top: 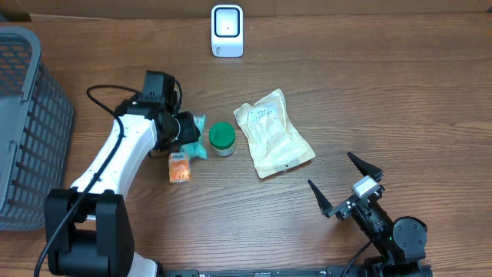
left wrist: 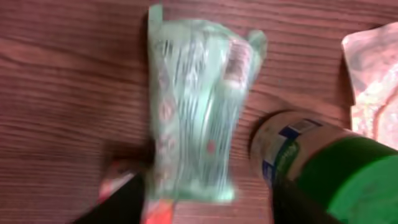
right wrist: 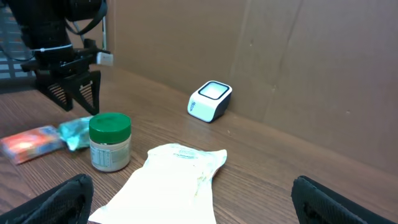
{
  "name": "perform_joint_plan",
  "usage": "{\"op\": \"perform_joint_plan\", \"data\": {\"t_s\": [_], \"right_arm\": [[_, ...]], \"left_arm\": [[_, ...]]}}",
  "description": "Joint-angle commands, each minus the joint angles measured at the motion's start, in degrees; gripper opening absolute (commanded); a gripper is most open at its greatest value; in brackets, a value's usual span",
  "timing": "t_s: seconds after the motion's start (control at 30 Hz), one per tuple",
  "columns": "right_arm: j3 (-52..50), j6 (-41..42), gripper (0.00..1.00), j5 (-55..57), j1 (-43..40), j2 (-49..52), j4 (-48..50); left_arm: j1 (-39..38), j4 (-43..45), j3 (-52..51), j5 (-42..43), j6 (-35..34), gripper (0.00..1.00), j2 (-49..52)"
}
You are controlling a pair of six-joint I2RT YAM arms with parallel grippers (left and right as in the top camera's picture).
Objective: Scan the item barcode
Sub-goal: 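Carry the wipes pack out and set it left of the jar, then return the left gripper to the basket and grasp the blue Kleenex pack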
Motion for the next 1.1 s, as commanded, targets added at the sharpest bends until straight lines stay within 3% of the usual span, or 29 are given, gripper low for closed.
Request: {"op": "perform_joint_plan", "data": {"t_s": [0.0,0.2,0.47,0.7,0.9,0.93,0.97,1.0,1.07], "right_arm": [[-0.6,0.3,1.0,-0.2,0.3,-0.7,0.1],[-0.6,0.3,1.0,-0.2,0.3,-0.7,0.1],[-0.6,0.3,1.0,-0.2,0.3,-0.7,0.1],[-0.6,0.3,1.0,-0.2,0.3,-0.7,0.1],[-0.6,0.3,1.0,-0.2,0.3,-0.7,0.1],[-0.6,0.3,1.0,-0.2,0.3,-0.7,0.1],[-0.6,0.3,1.0,-0.2,0.3,-0.7,0.1],[-0.6,0.3,1.0,-0.2,0.3,-0.7,0.1],[-0.6,0.3,1.0,-0.2,0.3,-0.7,0.1]], "left_arm": [[-0.2,1.2,-0.6,-0.2,-0.7,0.69,-0.5],[1.0,-0.4,4.9,0.0,-0.3,0.63,-0.6],[8.4,-25.8,41.3,-0.5,1.9,0.65,-0.9],[22.9,-40.2,69.4,-4.2,3.1,0.78,-0.9],[40.8,-46.1,71.9,-6.8,3.1,0.84,-0.3],[43.7,-46.8,71.4,-7.1,3.1,0.82,0.2],[46.1,-47.4,70.8,-7.4,3.1,0.74,0.7],[49.4,-47.8,69.8,-7.7,3.1,0.59,1.4],[53.1,-47.6,67.5,-8.1,2.1,0.51,2.3]]}}
